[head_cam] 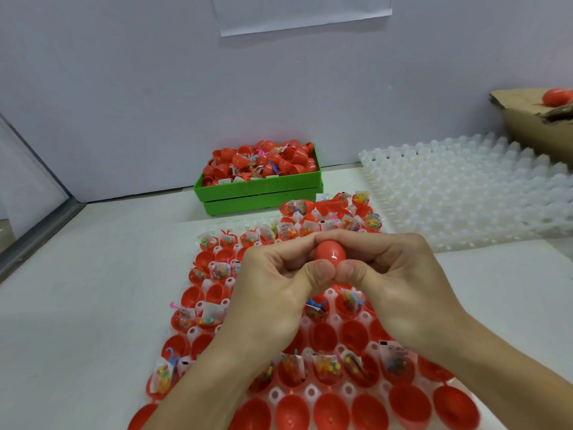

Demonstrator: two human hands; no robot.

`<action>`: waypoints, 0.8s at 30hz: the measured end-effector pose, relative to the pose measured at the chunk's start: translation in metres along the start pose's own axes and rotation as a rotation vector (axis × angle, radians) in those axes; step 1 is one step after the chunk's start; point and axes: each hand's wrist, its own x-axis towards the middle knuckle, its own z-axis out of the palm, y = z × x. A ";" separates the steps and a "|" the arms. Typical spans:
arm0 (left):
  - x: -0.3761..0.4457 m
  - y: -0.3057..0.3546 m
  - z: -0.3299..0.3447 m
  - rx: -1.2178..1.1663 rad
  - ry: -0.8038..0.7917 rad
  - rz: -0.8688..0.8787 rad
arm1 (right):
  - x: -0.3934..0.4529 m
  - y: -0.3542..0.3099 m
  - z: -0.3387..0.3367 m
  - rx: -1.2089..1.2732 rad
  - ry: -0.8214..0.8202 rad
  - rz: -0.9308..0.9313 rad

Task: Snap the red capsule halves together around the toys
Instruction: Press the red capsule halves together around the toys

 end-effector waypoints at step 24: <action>0.004 0.001 -0.005 0.039 0.073 -0.012 | 0.005 0.000 -0.012 -0.111 0.166 0.020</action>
